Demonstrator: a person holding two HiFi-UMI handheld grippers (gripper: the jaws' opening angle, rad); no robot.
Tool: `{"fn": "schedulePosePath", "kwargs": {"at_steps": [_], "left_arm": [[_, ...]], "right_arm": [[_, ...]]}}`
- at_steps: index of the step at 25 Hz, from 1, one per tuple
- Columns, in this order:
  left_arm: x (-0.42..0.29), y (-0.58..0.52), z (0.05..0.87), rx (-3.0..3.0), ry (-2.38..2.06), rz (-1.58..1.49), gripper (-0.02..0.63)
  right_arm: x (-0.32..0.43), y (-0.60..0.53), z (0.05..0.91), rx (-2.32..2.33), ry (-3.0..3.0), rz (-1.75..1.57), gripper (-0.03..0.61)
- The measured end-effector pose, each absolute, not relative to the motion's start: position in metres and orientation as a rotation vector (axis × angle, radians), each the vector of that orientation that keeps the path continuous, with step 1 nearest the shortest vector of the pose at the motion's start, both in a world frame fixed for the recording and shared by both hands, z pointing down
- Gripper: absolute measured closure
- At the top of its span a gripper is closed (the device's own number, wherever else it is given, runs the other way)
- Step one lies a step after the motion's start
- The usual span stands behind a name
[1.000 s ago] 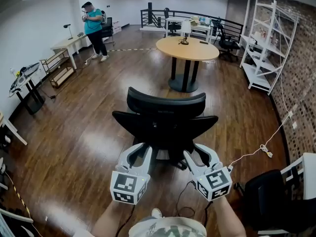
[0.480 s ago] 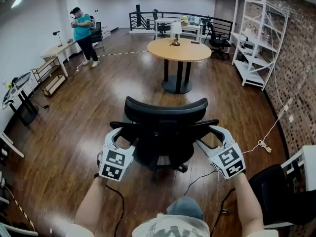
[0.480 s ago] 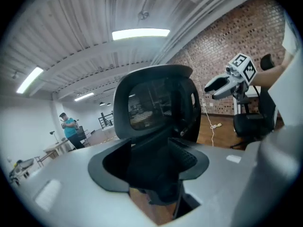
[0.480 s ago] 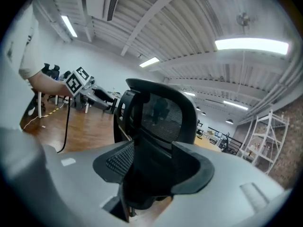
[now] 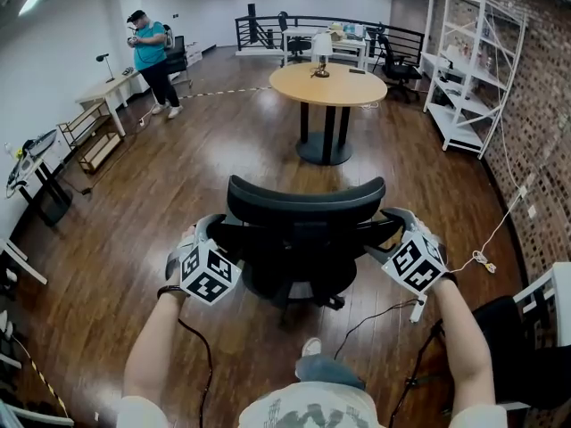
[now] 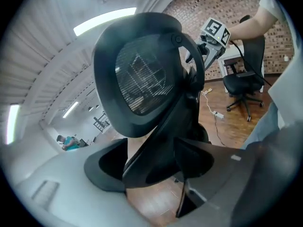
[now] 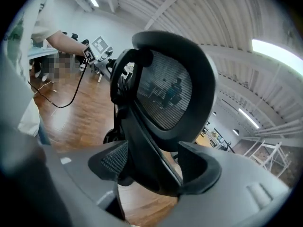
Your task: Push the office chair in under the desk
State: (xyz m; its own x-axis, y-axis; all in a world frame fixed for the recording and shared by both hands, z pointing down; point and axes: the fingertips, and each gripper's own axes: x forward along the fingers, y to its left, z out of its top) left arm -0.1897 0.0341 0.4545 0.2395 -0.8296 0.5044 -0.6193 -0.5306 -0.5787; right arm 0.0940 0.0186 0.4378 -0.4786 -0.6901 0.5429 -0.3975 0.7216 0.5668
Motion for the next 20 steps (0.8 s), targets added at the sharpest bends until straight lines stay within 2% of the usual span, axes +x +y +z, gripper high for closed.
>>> {"fn": "schedulePosePath", "kwargs": {"at_steps": [10, 14, 17, 20], "left_arm": [[-0.194, 0.011, 0.467, -2.313, 1.226, -1.26, 0.31], [-0.192, 0.009, 0.474, -2.296, 1.205, -1.265, 0.314], [-0.192, -0.003, 0.475, -2.283, 1.218, -1.258, 0.314], [-0.19, -0.019, 0.472, -2.282, 1.219, -1.265, 0.314]], "right_arm": [[0.088, -0.016, 0.445, 0.796, -2.12, -0.471, 0.266], [0.089, -0.012, 0.452, 0.816, -2.158, -0.438, 0.282], [0.09, -0.021, 0.455, 0.822, -2.193, -0.394, 0.319], [0.092, -0.035, 0.453, 0.831, -2.199, -0.393, 0.321]]}}
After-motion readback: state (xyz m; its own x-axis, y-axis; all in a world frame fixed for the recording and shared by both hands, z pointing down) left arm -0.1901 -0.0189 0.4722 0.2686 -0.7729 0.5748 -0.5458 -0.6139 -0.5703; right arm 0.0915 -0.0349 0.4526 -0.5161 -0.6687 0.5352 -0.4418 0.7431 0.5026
